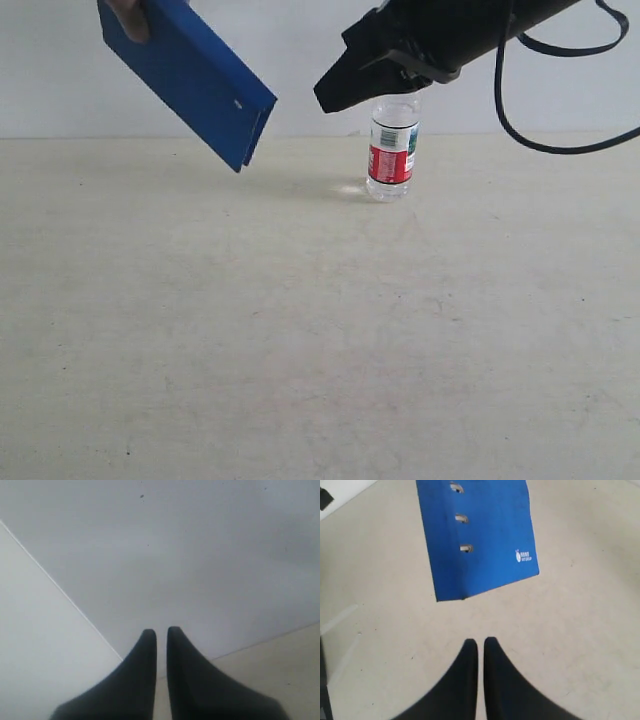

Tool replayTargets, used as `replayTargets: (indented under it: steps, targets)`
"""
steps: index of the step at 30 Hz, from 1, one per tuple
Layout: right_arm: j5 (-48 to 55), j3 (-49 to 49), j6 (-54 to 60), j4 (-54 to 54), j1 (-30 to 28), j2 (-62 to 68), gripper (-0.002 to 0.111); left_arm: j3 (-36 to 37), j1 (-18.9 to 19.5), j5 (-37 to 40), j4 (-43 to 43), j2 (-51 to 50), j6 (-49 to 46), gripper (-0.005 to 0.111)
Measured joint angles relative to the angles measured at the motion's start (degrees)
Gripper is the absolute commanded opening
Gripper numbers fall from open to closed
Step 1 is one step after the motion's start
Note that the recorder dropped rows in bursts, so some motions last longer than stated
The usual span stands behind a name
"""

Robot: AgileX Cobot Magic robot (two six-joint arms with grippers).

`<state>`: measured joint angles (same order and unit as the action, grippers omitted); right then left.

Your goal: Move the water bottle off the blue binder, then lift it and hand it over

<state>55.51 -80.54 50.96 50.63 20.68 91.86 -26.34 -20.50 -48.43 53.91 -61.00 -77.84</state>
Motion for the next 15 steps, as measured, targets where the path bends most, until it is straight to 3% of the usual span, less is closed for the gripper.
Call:
replayTargets:
  steps: [4,9,11,15]
  targets:
    - [-1.1,0.0,0.2,-0.2,0.0,0.0,0.0,-2.2,11.9,16.4,-6.5,4.2,2.5,0.004]
    - [0.5,0.0,0.3,-0.1,0.0,-0.2,0.0,-2.7,24.5,32.2,-4.8,10.8,10.2,0.004]
    - [1.0,0.0,0.4,0.0,0.0,-1.3,0.0,-2.7,28.2,39.1,-4.3,15.7,12.1,0.004]
    - [1.0,0.1,2.1,0.0,0.0,-8.1,0.0,-2.8,31.8,46.6,-4.2,28.9,12.9,0.004]
